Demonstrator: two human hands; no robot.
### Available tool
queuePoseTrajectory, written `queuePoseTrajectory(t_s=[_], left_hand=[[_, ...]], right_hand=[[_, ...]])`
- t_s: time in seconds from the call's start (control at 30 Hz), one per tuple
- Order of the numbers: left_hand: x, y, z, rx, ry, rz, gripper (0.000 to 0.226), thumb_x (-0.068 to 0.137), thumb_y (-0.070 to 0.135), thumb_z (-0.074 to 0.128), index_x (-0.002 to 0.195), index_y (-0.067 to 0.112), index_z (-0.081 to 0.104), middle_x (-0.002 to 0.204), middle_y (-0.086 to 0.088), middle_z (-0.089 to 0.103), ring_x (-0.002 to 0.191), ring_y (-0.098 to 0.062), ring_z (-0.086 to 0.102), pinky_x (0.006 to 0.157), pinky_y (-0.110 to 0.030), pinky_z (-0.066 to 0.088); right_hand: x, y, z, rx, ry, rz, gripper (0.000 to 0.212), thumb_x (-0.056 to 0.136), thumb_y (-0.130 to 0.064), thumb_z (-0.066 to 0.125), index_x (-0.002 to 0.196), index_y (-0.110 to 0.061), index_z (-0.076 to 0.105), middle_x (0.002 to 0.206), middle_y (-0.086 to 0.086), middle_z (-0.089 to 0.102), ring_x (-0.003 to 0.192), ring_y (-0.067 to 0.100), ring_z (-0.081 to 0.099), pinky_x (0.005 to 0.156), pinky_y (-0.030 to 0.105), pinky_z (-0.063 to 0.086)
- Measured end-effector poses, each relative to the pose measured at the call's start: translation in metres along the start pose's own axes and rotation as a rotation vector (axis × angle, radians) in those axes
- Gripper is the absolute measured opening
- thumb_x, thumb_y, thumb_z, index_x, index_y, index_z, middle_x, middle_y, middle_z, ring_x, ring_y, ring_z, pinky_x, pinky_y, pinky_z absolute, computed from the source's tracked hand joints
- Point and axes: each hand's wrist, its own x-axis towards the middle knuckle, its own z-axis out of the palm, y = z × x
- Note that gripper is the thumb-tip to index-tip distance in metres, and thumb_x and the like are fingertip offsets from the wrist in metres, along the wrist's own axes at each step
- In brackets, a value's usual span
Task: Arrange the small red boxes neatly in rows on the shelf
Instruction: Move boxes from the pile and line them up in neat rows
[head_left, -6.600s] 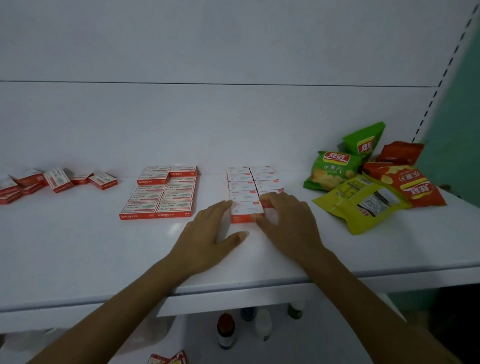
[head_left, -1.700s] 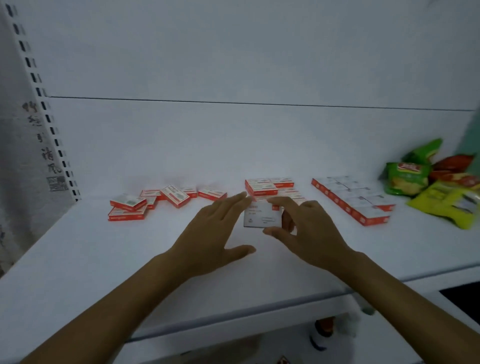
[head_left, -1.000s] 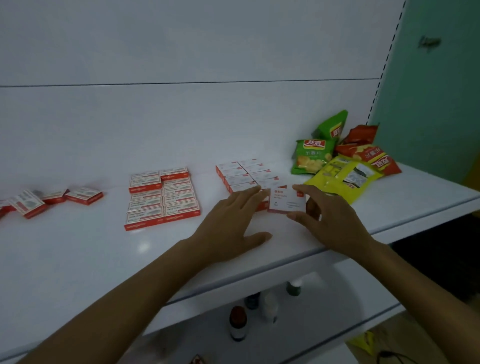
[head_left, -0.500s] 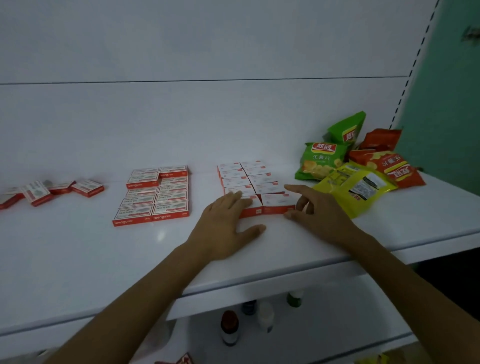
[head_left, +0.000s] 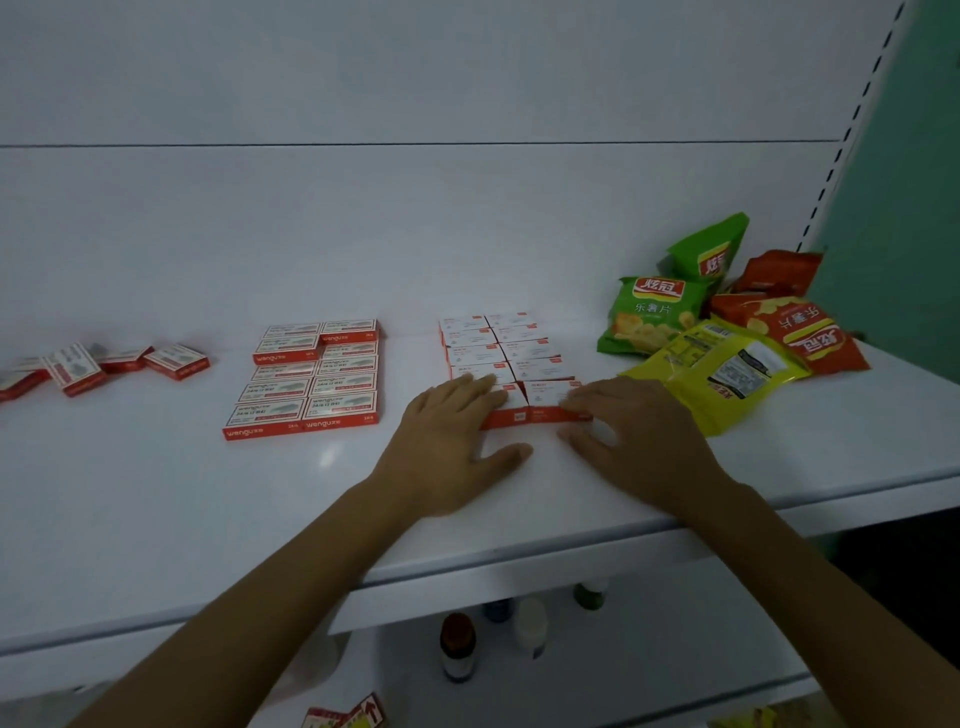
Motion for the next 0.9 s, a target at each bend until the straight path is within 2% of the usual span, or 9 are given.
queuePoseTrajectory(t_s=[0.1,0.23,0.43,0.63,0.8,0.9], left_hand=[[-0.001,0.001,-0.001,-0.028,0.001,0.009,0.077,0.079,0.069,0.031,0.143,0.027,0.032,0.152,0.007,0.028,0.140,-0.012,0.022,0.116,-0.038,0.017],[0.000,-0.001,-0.001,-0.058,0.008,0.025,0.074,0.080,0.067,0.035,0.142,0.025,0.034,0.151,0.005,0.031,0.140,-0.013,0.024,0.116,-0.036,0.020],[-0.001,0.002,-0.002,-0.088,0.017,0.033,0.073,0.081,0.064,0.038,0.141,0.022,0.036,0.150,0.003,0.033,0.140,-0.014,0.025,0.115,-0.032,0.019],[-0.005,0.006,-0.008,-0.117,0.035,-0.009,0.070,0.089,0.052,0.049,0.146,0.022,0.023,0.153,0.002,0.026,0.140,-0.015,0.022,0.112,-0.028,0.017],[-0.007,0.010,-0.010,-0.115,0.039,-0.009,0.065,0.090,0.048,0.050,0.144,0.020,0.026,0.150,0.002,0.032,0.136,-0.015,0.029,0.110,-0.028,0.024],[-0.008,0.013,-0.010,-0.121,0.052,0.000,0.063,0.090,0.045,0.051,0.143,0.019,0.030,0.148,0.001,0.035,0.135,-0.016,0.032,0.110,-0.030,0.027]], right_hand=[[-0.001,0.001,0.000,0.009,-0.049,0.033,0.042,0.081,-0.052,0.050,0.105,-0.023,0.068,0.109,-0.003,0.069,0.099,0.017,0.064,0.085,0.029,0.046],[-0.002,0.001,-0.002,0.056,-0.096,0.066,0.043,0.081,-0.052,0.051,0.112,-0.026,0.064,0.117,-0.007,0.064,0.107,0.012,0.060,0.084,0.019,0.037],[-0.001,0.000,-0.005,0.067,-0.135,0.087,0.041,0.084,-0.050,0.057,0.119,-0.028,0.059,0.125,-0.012,0.058,0.114,0.008,0.054,0.081,0.016,0.033],[-0.001,-0.004,-0.006,0.120,-0.092,0.072,0.050,0.080,-0.050,0.057,0.120,-0.020,0.059,0.123,0.001,0.060,0.116,0.018,0.053,0.096,0.027,0.035],[0.000,-0.006,-0.007,0.098,-0.109,0.084,0.052,0.078,-0.052,0.054,0.120,-0.020,0.059,0.124,0.001,0.060,0.117,0.019,0.052,0.098,0.032,0.037],[0.000,-0.005,-0.008,0.086,-0.105,0.109,0.050,0.080,-0.049,0.061,0.121,-0.020,0.058,0.126,0.001,0.059,0.118,0.020,0.051,0.099,0.034,0.036]])
